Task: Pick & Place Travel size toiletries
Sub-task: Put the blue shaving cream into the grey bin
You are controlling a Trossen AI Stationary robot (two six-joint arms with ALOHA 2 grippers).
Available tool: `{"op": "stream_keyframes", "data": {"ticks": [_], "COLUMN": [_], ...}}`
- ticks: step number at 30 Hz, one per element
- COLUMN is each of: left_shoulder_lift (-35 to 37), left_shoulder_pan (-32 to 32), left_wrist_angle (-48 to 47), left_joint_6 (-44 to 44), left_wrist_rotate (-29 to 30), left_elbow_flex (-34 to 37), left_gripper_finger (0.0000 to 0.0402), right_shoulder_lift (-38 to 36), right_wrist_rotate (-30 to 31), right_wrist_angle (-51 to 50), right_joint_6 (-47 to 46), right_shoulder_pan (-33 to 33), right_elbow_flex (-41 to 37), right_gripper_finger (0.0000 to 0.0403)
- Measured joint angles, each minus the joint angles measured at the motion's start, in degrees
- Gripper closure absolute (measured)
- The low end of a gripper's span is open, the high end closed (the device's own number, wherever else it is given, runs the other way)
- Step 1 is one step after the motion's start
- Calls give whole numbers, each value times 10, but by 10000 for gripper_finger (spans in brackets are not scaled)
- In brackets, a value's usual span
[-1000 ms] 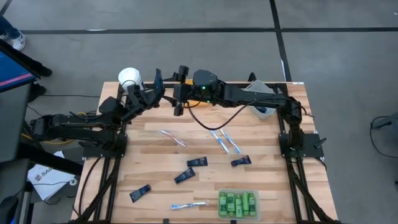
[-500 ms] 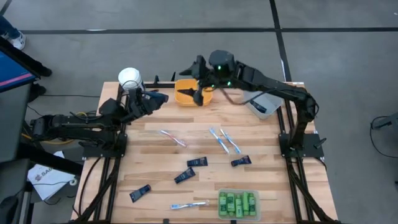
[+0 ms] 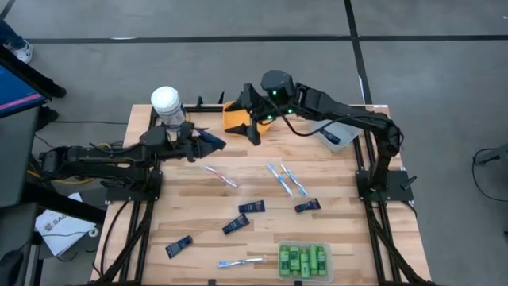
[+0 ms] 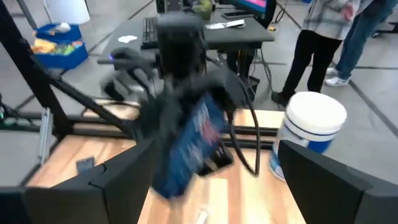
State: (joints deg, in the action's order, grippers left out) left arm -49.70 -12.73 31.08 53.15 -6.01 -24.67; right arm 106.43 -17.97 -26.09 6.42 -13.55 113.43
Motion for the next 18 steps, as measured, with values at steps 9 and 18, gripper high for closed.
{"op": "stream_keyframes", "data": {"ticks": [9,18], "left_shoulder_lift": [-15,-45], "left_shoulder_pan": [0,1], "left_wrist_angle": [-81,-80], "left_joint_6": [-71,-77], "left_wrist_rotate": [37,30], "left_elbow_flex": [-1,-1], "left_gripper_finger": [263,263], "right_shoulder_lift": [35,84], "right_wrist_rotate": [61,62], "right_wrist_angle": [3,34], "right_joint_6": [-31,-50], "right_shoulder_pan": [21,29], "right_elbow_flex": [-2,-2], "right_gripper_finger": [77,77]}}
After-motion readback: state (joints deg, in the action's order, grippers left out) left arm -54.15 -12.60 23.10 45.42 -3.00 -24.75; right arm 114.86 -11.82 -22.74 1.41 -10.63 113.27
